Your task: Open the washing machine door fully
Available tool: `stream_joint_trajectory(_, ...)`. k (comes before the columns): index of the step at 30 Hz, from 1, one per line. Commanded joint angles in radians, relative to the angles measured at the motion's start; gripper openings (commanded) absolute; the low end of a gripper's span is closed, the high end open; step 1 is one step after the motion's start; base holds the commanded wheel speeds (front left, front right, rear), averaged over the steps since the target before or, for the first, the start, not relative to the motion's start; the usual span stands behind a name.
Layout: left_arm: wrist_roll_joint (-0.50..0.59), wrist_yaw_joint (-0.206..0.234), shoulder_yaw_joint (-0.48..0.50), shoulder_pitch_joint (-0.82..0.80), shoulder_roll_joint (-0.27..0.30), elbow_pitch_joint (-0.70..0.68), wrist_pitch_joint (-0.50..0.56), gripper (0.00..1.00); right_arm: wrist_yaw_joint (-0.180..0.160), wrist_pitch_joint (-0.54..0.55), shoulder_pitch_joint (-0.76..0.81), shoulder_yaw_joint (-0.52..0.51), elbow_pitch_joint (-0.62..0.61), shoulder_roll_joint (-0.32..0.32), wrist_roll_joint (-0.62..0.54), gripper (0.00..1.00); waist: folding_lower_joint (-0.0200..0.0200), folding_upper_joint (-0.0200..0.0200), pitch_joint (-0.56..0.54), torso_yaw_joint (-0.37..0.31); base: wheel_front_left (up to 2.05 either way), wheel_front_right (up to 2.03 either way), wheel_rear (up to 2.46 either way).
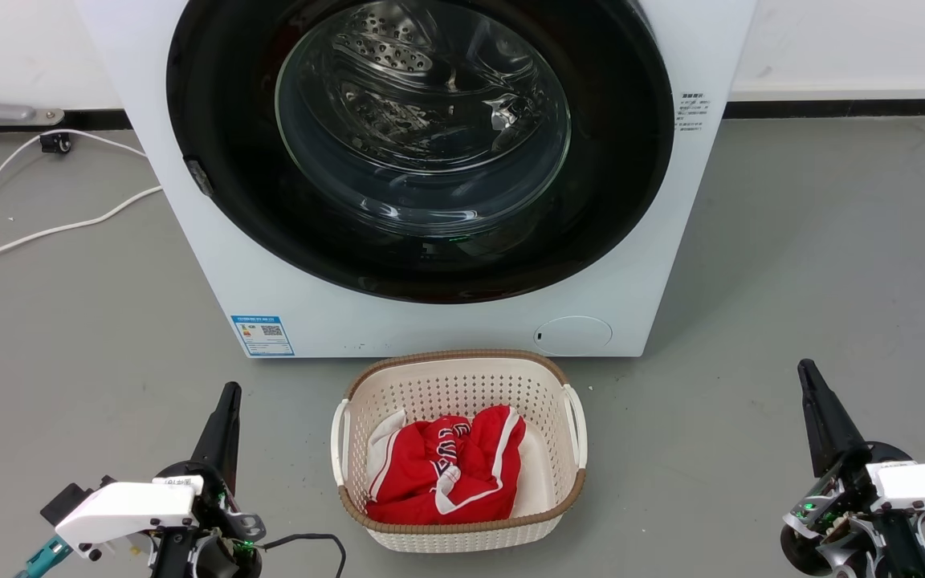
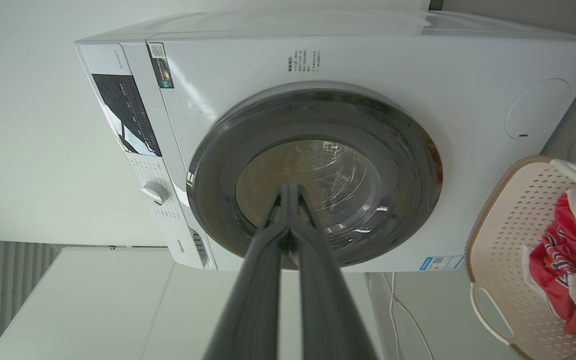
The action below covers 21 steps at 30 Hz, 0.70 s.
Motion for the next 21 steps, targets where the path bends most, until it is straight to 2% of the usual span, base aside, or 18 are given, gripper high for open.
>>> stream_joint_trajectory(1, 0.001, -0.003, 0.001, -0.008, 0.0, 0.001, 0.003, 0.0, 0.0, 0.003, -0.013, -0.002, 0.002, 0.002, -0.005, 0.0, 0.0, 0.0, 0.0, 0.0, 0.0, 0.0, 0.0)
stream_joint_trajectory(6, 0.003, -0.003, 0.002, -0.008, -0.001, 0.001, 0.004, 0.0, 0.0, 0.004, -0.013, -0.004, 0.002, 0.003, -0.007, 0.0, 0.0, 0.0, 0.0, 0.0, 0.0, 0.0, 0.0)
stream_joint_trajectory(7, 0.0, 0.0, 0.001, 0.0, -0.002, 0.0, 0.001, 1.0, 0.0, 0.002, 0.0, -0.002, 0.0, 0.002, -0.001, 1.0, 0.0, 0.0, 0.0, 0.0, 0.0, 0.0, 0.0)
stream_joint_trajectory(21, 0.032, 0.0, -0.053, 0.007, -0.003, -0.06, -0.064, 1.0, 0.0, -0.065, 0.027, 0.039, -0.054, 0.007, -0.052, 1.0, 0.0001, 0.0, 0.001, -0.002, 0.0, 0.0, 0.0)
